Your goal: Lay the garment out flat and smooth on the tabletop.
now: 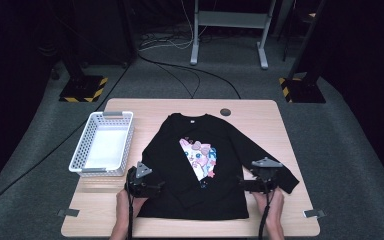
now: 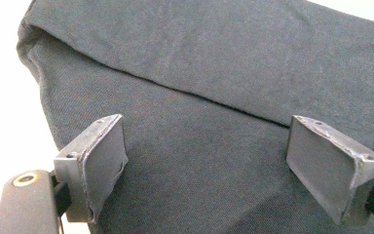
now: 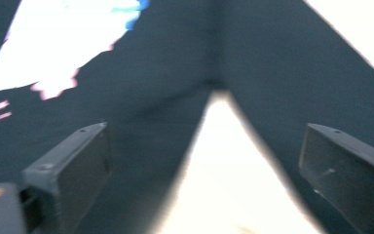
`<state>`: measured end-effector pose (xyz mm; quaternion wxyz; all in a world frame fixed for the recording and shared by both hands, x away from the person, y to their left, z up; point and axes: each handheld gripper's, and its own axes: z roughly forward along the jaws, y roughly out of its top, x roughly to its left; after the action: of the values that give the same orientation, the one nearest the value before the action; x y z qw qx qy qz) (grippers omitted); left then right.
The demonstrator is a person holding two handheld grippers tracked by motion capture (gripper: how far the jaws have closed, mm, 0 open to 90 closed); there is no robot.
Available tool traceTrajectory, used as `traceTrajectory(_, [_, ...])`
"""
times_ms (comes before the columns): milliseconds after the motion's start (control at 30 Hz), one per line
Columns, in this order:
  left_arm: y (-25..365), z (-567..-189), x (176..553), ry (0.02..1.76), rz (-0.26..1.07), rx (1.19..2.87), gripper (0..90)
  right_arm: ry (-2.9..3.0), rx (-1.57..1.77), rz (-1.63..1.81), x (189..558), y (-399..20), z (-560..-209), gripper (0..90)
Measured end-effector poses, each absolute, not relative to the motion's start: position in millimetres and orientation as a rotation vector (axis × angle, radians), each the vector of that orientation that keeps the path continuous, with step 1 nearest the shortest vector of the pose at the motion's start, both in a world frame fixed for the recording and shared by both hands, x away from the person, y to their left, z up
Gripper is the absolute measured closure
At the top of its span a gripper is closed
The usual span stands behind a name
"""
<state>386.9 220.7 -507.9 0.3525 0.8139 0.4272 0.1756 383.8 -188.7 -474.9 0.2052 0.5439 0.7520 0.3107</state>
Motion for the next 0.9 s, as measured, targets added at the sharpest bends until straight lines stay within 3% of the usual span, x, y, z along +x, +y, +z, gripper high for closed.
traceTrajectory(233, [220.3, -507.8, 386.5, 1.110, 0.457, 2.106, 14.8, 2.177, 1.450, 0.839, 388.0, -153.3, -494.5, 0.4])
traceTrajectory(900, [190.3, -507.6, 379.0, 1.144, 0.475, 2.090, 15.0, 2.119, 1.495, 0.858, 385.4, -198.5, -507.5, 0.0])
